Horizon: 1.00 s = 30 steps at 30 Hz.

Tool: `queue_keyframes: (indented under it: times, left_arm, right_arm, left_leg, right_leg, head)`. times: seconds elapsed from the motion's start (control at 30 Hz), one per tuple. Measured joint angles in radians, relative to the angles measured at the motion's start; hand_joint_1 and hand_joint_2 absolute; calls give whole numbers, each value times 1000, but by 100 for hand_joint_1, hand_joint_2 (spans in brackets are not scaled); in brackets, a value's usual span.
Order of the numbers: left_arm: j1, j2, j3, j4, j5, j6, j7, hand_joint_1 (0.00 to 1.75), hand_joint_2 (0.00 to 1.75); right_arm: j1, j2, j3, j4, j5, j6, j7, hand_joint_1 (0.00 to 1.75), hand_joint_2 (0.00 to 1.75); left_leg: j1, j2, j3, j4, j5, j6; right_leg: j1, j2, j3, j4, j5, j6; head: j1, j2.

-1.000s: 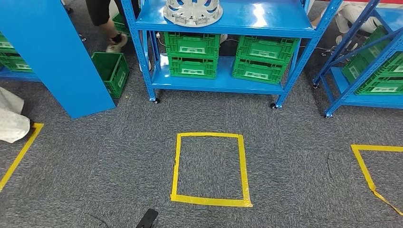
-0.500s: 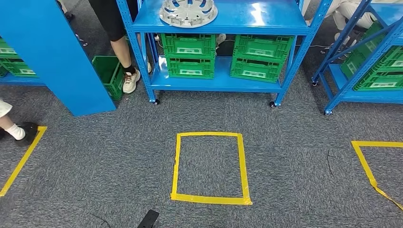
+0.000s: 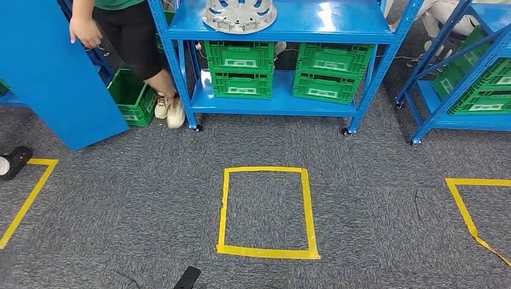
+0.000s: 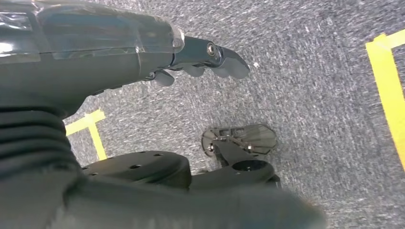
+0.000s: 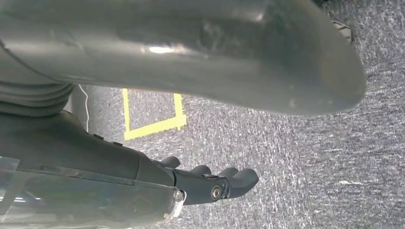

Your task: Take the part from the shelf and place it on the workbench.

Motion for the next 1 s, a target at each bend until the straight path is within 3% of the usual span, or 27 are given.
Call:
queue_keyframes:
  times: [0.67,1.0]
  left_arm:
    - [5,4,0,0,10,-9,39,0,175]
    - [-8,0,-1,0,-48,-1,51,0,175]
  right_arm:
    - [0,15,3,0,7,3,14,0,0]
    - [0,16,2,0,-62,13,50,0,0]
  left_leg:
    - [0,1,0,0,-1,1]
    - [0,-1,0,0,-1,1]
  right_leg:
    - [0,0,0,0,0,0]
    - [0,0,0,0,0,0]
  head:
    - [0,0]
    - [0,0]
